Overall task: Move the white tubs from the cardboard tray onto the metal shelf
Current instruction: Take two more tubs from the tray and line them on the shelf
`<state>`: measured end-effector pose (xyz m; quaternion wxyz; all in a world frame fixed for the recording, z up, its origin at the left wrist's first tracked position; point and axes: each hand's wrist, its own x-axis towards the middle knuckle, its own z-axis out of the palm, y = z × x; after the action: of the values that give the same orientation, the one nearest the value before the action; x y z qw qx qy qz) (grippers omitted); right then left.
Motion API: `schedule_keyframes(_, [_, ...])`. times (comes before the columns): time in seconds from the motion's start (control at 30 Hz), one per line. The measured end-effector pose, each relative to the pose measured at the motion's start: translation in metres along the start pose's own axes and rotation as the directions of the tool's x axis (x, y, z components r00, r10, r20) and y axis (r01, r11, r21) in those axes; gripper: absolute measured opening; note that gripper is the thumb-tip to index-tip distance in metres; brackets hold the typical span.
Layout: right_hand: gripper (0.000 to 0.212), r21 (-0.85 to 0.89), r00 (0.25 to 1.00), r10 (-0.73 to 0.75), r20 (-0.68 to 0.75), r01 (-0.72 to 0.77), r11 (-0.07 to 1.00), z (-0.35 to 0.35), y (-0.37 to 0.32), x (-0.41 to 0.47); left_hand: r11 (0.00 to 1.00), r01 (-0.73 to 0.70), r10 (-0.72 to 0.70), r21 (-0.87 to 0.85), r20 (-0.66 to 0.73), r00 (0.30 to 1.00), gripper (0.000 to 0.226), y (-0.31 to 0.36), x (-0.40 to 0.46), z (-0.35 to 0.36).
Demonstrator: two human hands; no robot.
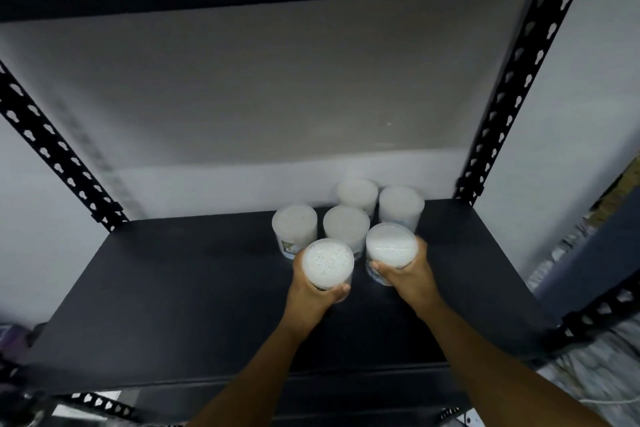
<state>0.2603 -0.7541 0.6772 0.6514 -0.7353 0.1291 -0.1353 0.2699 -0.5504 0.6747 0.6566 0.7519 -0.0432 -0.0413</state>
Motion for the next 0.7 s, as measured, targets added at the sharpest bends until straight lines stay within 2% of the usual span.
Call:
schedule_keyframes(0.5, [0.089,-0.002,0.999,-0.02,0.044,0.02,1.0,-0.003,0.003,0.005,1.0,0.001,-0.002,0.027,0.019,1.0,0.098,0.0,0.002,-0.002])
schedule_keyframes(0.7, [0.115,-0.058,0.997,0.016,0.08,-0.012,0.998,-0.01,-0.002,0.003,0.998,-0.046,0.043,0.05,0.067,0.997,0.097,0.002,-0.002,-0.008])
